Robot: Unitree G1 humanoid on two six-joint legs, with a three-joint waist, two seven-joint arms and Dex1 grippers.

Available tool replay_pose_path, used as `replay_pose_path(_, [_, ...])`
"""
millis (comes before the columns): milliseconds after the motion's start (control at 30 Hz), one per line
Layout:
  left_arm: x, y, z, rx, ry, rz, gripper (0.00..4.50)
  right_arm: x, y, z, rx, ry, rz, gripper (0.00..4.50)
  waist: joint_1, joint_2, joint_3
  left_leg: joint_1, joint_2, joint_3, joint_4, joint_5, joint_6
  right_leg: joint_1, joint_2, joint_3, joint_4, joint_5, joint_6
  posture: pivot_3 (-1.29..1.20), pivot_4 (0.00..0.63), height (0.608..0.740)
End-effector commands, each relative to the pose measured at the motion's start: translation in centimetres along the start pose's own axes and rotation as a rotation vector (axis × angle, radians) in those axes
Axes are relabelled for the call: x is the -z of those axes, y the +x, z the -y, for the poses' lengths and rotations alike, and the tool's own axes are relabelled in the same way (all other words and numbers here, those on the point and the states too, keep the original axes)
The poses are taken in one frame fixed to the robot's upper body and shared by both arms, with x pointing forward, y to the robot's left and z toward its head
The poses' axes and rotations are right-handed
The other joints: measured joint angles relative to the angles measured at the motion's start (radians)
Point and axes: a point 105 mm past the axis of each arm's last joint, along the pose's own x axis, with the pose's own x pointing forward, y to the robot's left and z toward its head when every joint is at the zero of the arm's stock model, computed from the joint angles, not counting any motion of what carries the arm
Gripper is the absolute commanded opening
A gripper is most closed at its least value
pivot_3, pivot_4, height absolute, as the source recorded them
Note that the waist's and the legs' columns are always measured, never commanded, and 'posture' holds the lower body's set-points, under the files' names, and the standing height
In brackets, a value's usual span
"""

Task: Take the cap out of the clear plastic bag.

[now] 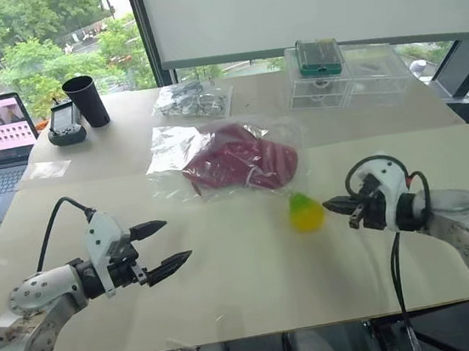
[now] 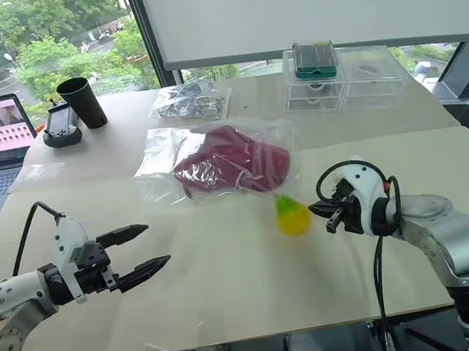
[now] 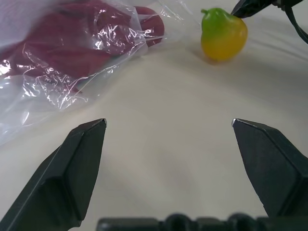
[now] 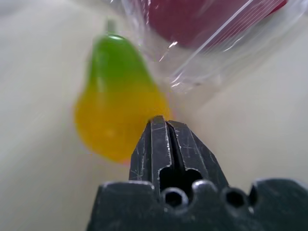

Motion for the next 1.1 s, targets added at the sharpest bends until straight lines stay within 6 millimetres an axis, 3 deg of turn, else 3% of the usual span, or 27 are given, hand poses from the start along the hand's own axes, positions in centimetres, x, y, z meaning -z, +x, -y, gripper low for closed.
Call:
replay_pose_path(33, [-0.9, -0.2, 0.0, -0.01, 0.054, 0.017, 4.5, -0.7, -0.4, 0.6, 0.038, -0.04, 0.016, 0.09, 0.001, 0.0, 0.0, 0.0, 0.0, 0.0, 0.0, 0.0, 0.0, 0.0, 0.0, 0.0, 0.0, 0.0, 0.0, 0.0, 0.15, 0.74])
replay_pose_path(67, [-0.9, -0.2, 0.0, -0.01, 0.052, 0.017, 4.5, -0.6, -0.5, 1.0, 0.058, -0.046, 0.009, 0.09, 0.001, 0.0, 0.0, 0.0, 0.0, 0.0, 0.0, 0.0, 0.0, 0.0, 0.0, 0.0, 0.0, 0.0, 0.0, 0.0, 0.15, 0.74])
replay_pose_path(167, [-0.8, -0.2, 0.0, -0.011, 0.05, 0.016, 4.5, -0.6, -1.0, 1.5, 0.073, -0.042, 0.015, 0.77, 0.001, 0.0, 0.0, 0.0, 0.0, 0.0, 0.001, 0.0, 0.0, 0.001, 0.0, 0.0, 0.0, 0.0, 0.0, 0.0, 0.15, 0.74])
replay_pose_path(233, [-0.8, -0.2, 0.0, -0.011, 0.05, 0.015, 4.5, -0.9, -1.0, 1.0, 0.047, -0.051, 0.021, 1.47, 0.001, 0.0, 0.0, 0.0, 0.0, 0.0, 0.0, 0.0, 0.0, 0.0, 0.0, 0.0, 0.0, 0.0, 0.0, 0.0, 0.15, 0.74])
replay_pose_path(267, [-0.8, -0.2, 0.0, -0.011, 0.05, 0.015, 4.5, -1.0, -1.0, 0.6, 0.027, -0.057, 0.023, 1.66, 0.0, 0.0, 0.0, 0.0, 0.0, 0.0, 0.0, 0.0, 0.0, 0.0, 0.0, 0.0, 0.0, 0.0, 0.0, 0.0, 0.15, 0.74])
replay_pose_path(333, [-0.8, -0.2, 0.0, -0.011, 0.049, 0.016, 4.5, -1.5, -1.1, -0.7, -0.042, -0.075, 0.031, 2.48, 0.001, 0.0, 0.0, 0.0, 0.0, 0.0, 0.0, 0.0, 0.0, 0.0, 0.0, 0.0, 0.0, 0.0, 0.0, 0.0, 0.15, 0.74])
replay_pose_path(533, [-0.7, -0.2, -0.2, -0.019, 0.052, 0.011, 4.5, -5.1, -1.4, -5.0, -0.251, -0.116, 0.115, 4.44, -0.001, 0.0, 0.0, 0.001, 0.001, 0.001, 0.0, 0.0, 0.0, 0.0, 0.001, 0.001, 0.001, 0.0, 0.0, 0.0, 0.15, 0.74])
replay_pose_path(667, [-0.6, -0.1, -0.1, -0.018, 0.051, 0.01, 4.5, -6.6, 0.1, -8.0, -0.329, -0.154, 0.146, 4.48, -0.002, 0.0, 0.0, 0.001, 0.001, 0.0, 0.0, 0.0, 0.0, 0.0, 0.001, 0.001, 0.0, 0.0, 0.0, 0.0, 0.15, 0.74])
replay_pose_path(833, [-0.5, -0.1, 0.0, -0.02, 0.049, 0.01, 4.5, -6.3, 3.4, -10.7, -0.377, -0.168, 0.14, 4.48, 0.0, 0.0, 0.0, 0.001, 0.001, 0.0, 0.0, 0.0, 0.0, 0.0, 0.001, 0.001, 0.001, 0.0, 0.0, 0.0, 0.15, 0.74])
replay_pose_path(1100, [-0.6, -0.3, 0.1, -0.033, 0.048, 0.011, 4.5, -6.0, 5.8, -9.2, -0.297, -0.198, 0.121, 4.48, 0.002, 0.0, 0.0, 0.001, 0.001, 0.0, 0.001, 0.0, 0.0, 0.0, 0.001, 0.001, 0.001, 0.001, -0.001, 0.0, 0.15, 0.74])
